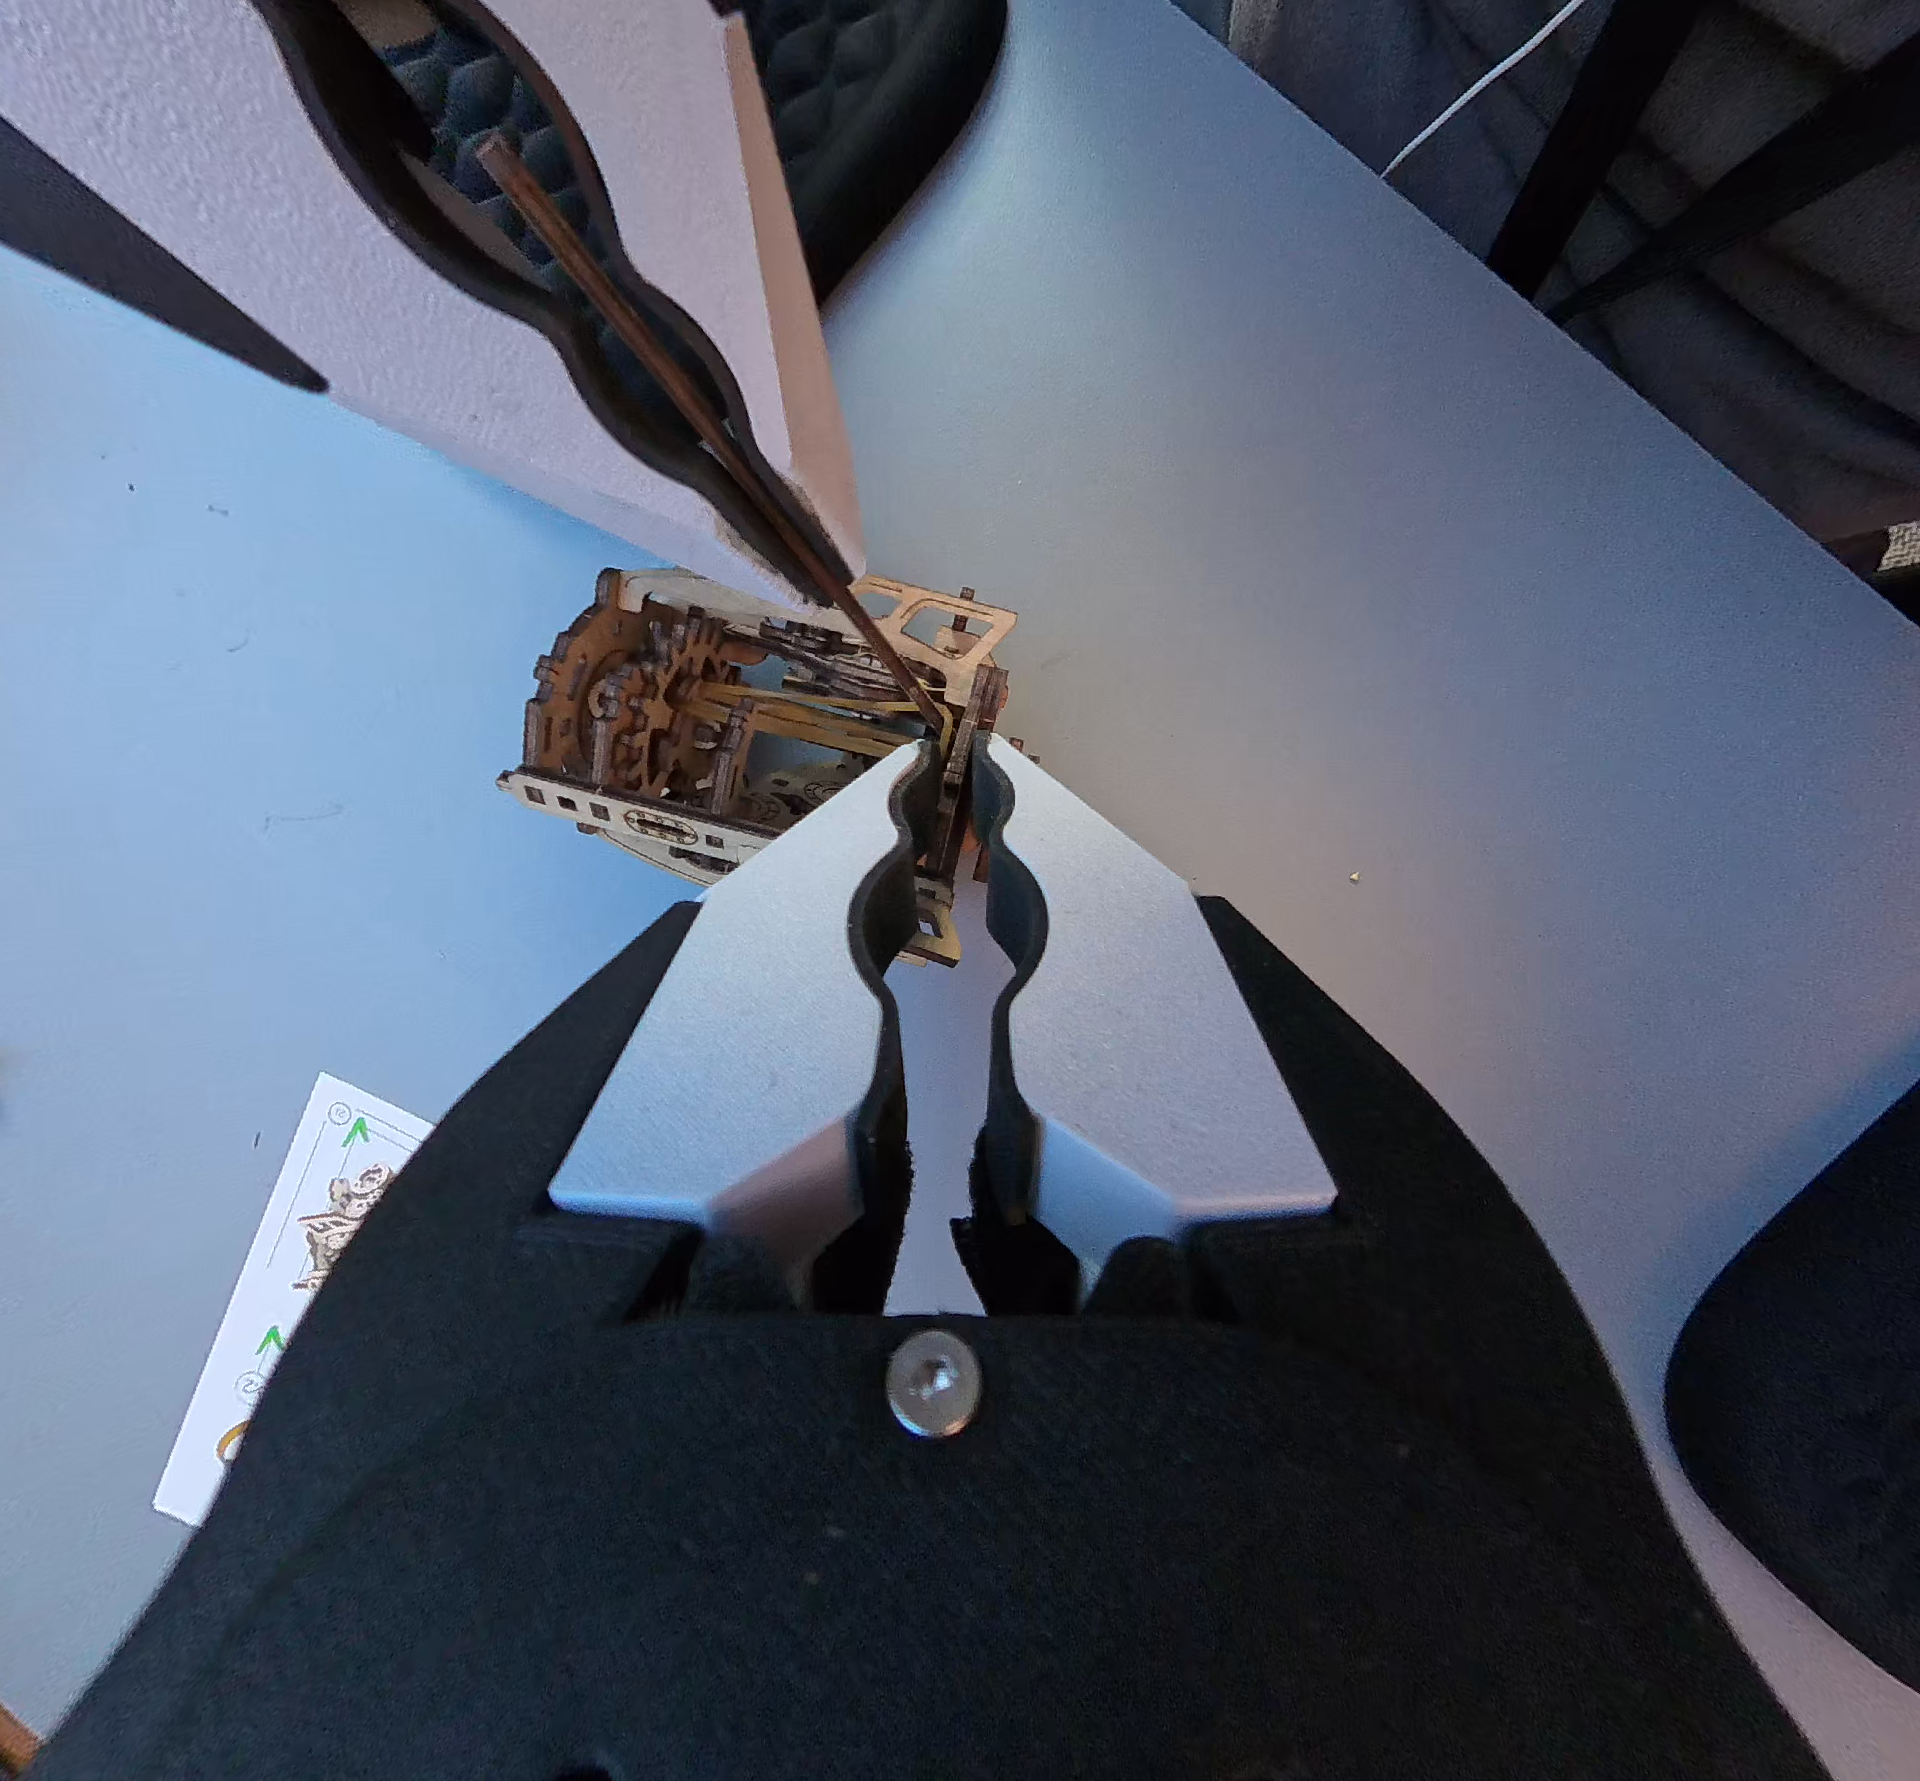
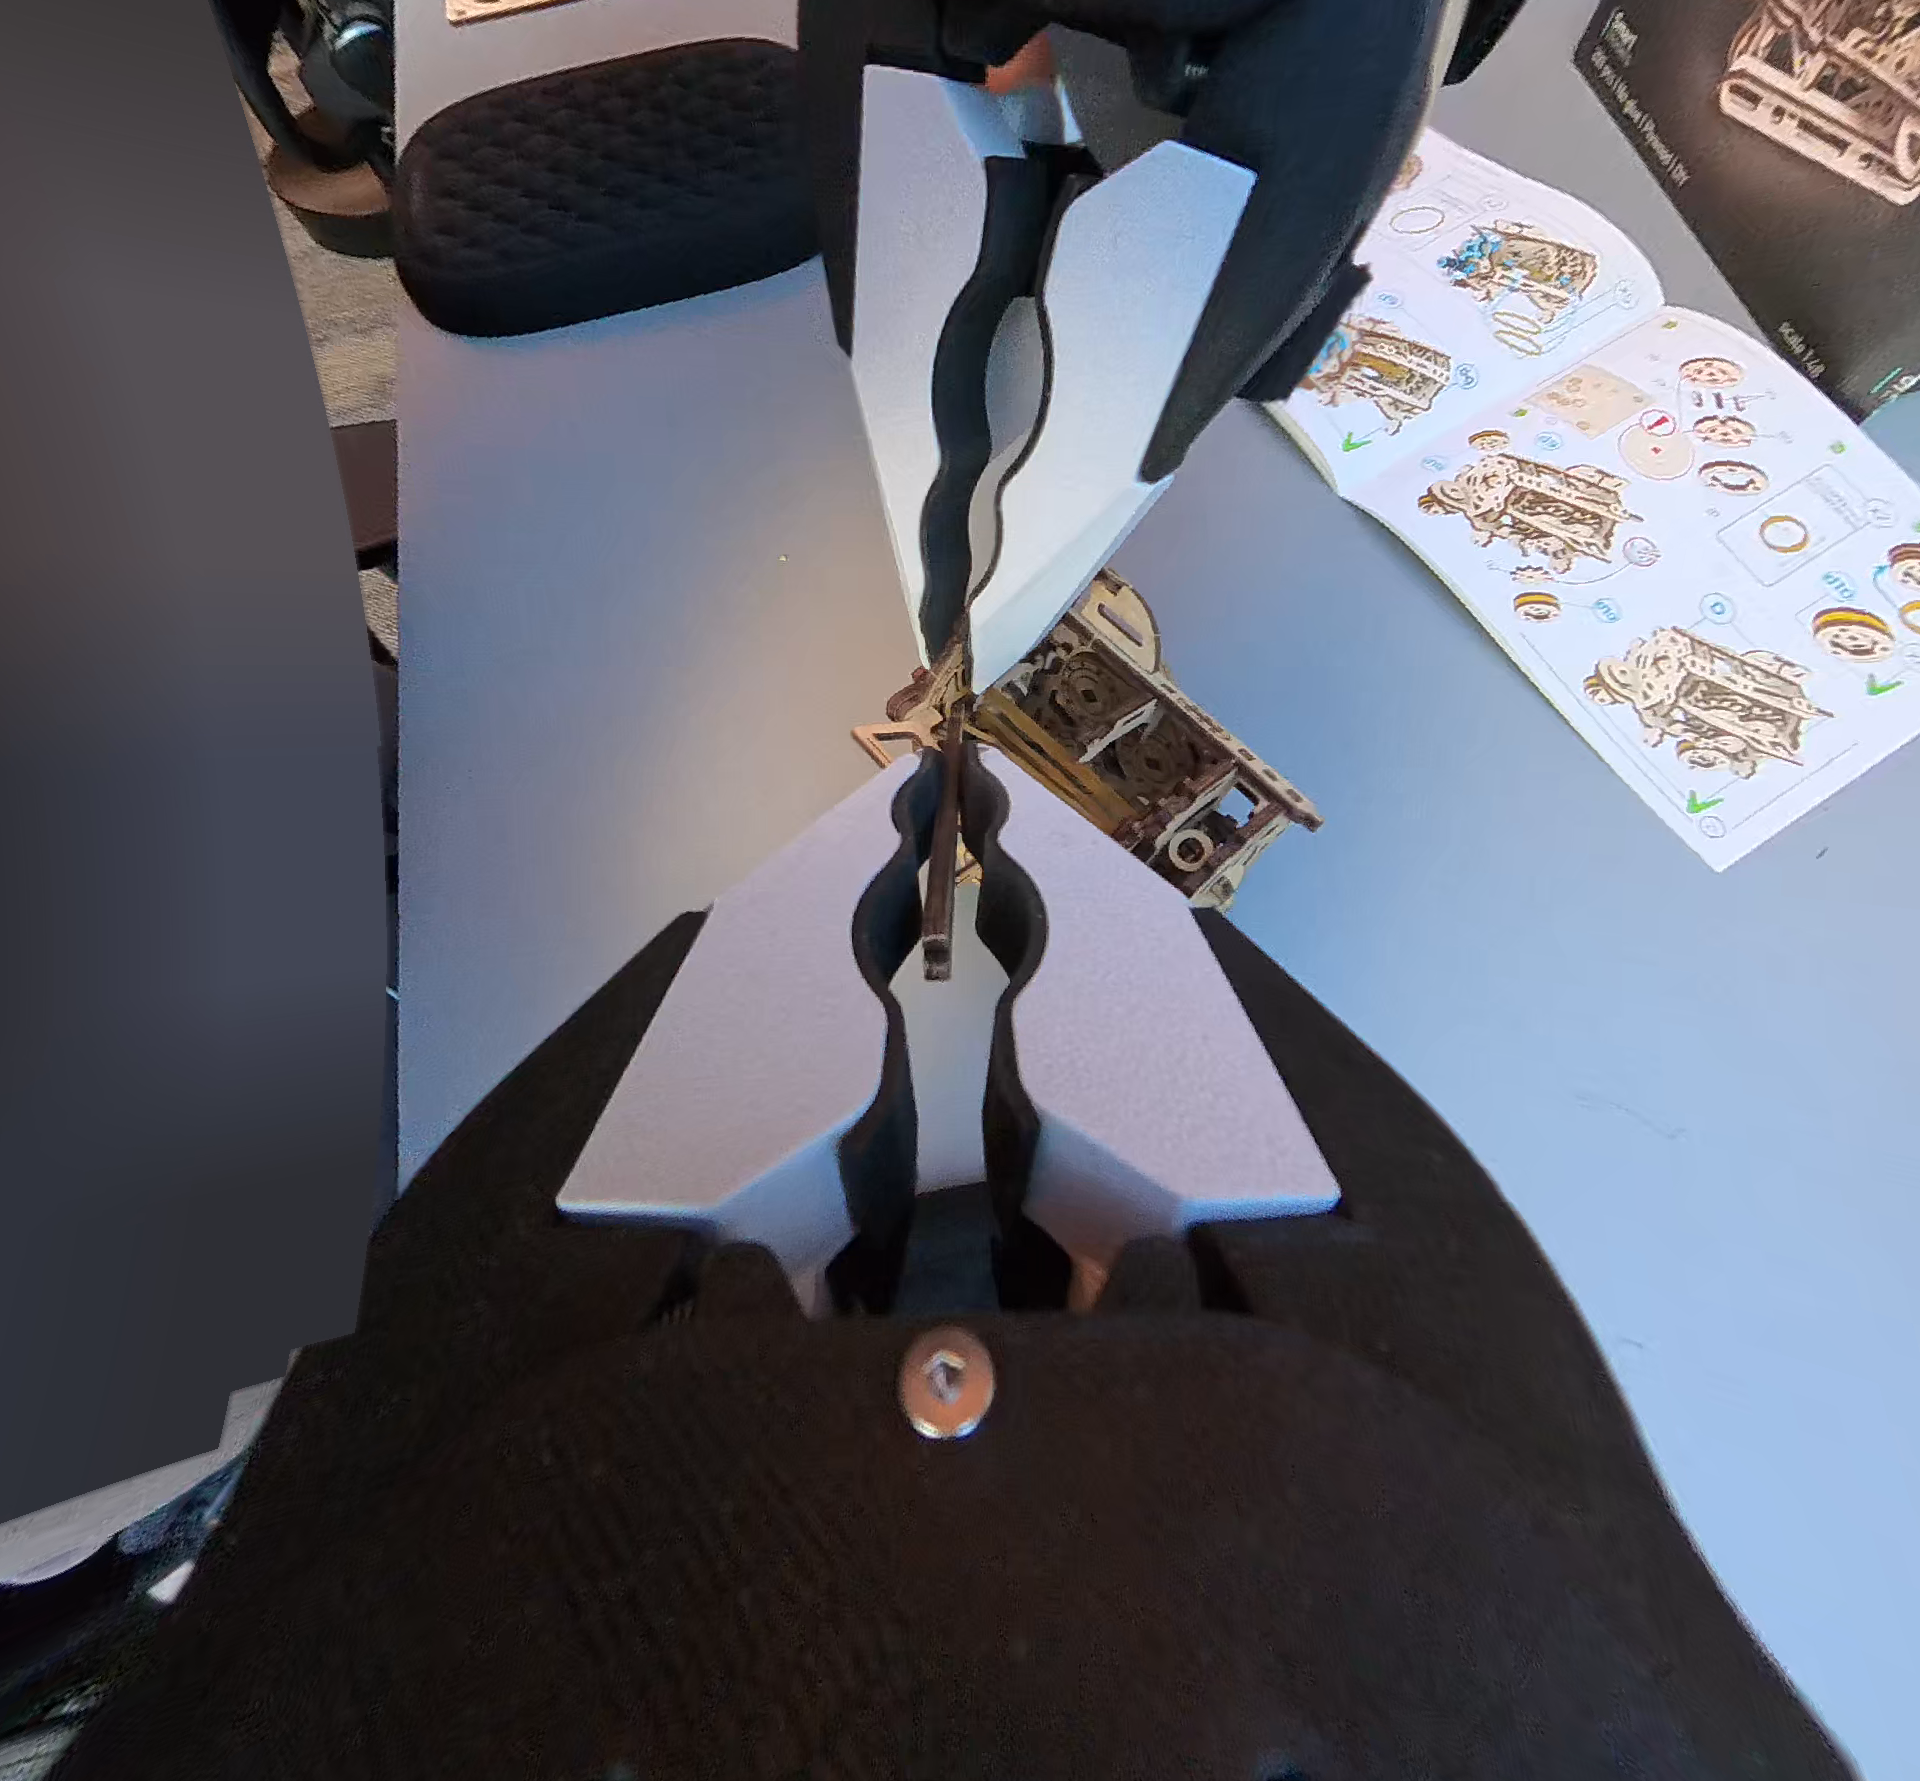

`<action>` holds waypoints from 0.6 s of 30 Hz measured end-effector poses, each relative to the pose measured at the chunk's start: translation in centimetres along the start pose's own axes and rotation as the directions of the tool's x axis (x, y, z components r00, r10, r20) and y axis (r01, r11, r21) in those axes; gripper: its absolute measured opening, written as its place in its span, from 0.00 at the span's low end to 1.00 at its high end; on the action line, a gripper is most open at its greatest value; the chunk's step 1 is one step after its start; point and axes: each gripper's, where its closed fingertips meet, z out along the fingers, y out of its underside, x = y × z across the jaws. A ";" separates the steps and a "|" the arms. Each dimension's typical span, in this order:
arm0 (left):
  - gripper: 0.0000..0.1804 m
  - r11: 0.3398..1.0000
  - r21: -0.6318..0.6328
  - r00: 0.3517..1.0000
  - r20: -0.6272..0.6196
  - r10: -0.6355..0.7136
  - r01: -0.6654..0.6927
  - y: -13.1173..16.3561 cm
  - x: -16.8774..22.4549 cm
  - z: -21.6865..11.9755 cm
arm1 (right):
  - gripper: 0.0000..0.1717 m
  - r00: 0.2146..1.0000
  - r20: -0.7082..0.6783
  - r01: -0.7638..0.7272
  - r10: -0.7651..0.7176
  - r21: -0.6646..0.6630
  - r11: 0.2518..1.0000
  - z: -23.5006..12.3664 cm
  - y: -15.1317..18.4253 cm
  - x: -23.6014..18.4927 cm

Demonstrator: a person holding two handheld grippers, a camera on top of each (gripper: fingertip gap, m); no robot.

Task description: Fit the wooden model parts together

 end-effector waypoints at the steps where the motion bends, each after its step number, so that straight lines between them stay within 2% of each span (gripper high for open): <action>1: 0.02 1.000 -0.001 1.000 -0.001 -0.001 0.001 0.0 0.0 0.0 | 0.01 1.000 -0.010 0.009 -0.009 0.003 1.000 0.0 0.0 -0.1; 4: 0.02 1.000 -0.005 1.000 -0.001 -0.002 0.002 0.0 0.0 0.0 | 0.00 0.998 -0.041 0.043 -0.042 0.026 0.999 0.1 0.1 -0.2; 11: 0.02 1.000 0.000 1.000 -0.006 -0.009 0.009 -0.1 0.0 0.0 | 0.01 0.964 -0.107 0.249 -0.244 0.033 0.968 0.0 0.4 -0.8; 13: 0.02 1.000 0.000 1.000 -0.008 -0.008 0.008 -0.1 0.0 0.0 | 0.00 0.943 -0.110 0.318 -0.315 0.014 0.948 -0.1 0.4 -0.8; 18: 0.02 1.000 0.005 1.000 -0.018 -0.010 0.010 -0.2 0.1 0.1 | 0.00 0.826 -0.092 0.553 -0.556 -0.061 0.831 0.0 0.3 -1.3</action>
